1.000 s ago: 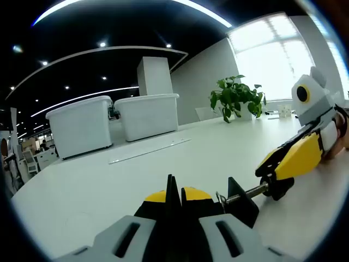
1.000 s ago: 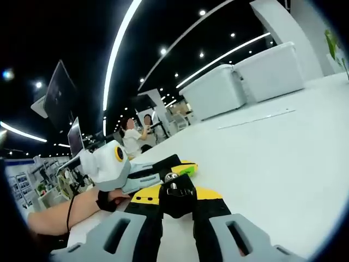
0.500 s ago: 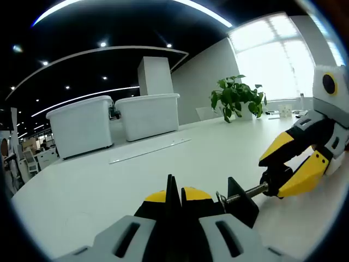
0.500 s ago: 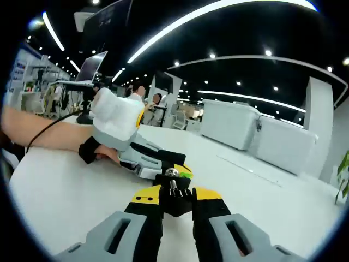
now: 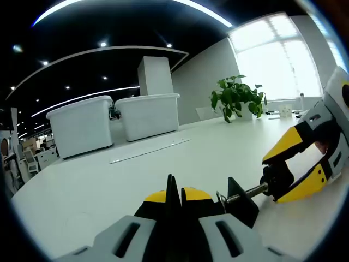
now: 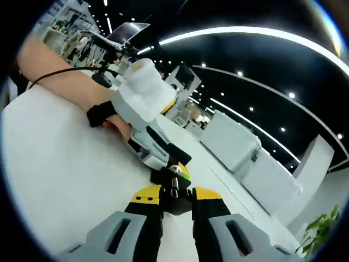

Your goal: Clamp the fixed fixture on the desktop, loosen the retaining clip, secure it to the edge of the desk, and tighten the retaining clip.

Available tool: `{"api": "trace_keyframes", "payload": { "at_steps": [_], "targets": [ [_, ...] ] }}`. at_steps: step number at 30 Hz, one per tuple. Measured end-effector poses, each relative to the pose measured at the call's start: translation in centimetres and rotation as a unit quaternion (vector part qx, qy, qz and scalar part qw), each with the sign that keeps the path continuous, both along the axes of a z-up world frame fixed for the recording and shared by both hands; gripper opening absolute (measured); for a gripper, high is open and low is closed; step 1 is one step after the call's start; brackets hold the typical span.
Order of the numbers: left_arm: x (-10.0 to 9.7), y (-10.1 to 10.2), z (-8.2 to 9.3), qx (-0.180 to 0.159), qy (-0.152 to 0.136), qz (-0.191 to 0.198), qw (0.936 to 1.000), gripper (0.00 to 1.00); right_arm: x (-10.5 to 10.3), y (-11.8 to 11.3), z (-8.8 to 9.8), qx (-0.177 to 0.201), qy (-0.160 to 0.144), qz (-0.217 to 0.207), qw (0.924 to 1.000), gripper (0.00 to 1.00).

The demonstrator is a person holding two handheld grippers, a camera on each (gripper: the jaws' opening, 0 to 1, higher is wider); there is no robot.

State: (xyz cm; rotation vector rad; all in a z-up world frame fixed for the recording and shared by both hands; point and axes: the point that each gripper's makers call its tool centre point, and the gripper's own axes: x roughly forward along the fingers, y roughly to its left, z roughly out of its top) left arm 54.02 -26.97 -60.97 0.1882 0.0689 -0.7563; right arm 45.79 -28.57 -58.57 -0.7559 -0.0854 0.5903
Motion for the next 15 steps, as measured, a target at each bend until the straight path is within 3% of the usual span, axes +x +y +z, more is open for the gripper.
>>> {"api": "trace_keyframes", "payload": {
  "at_steps": [2,7,12,15],
  "targets": [
    [0.00,0.00,0.00,0.000,0.000,0.000,1.0000,0.07,-0.07,0.11,-0.05,-0.030,-0.018,0.002,0.9994,0.19],
    [0.01,0.00,0.01,0.000,0.000,0.000,1.0000,0.07,-0.19,0.16,-0.17,-0.051,-0.032,0.004,0.9982,0.19],
    [0.02,0.00,0.03,0.000,-0.001,0.000,1.0000,0.07,-0.45,0.43,-0.48,-0.144,-0.082,0.011,0.9861,0.19],
    [-0.01,0.01,0.03,0.000,0.000,0.000,1.0000,0.07,-0.44,0.38,-0.41,-0.133,-0.078,0.011,0.9881,0.19]
  ]
}}
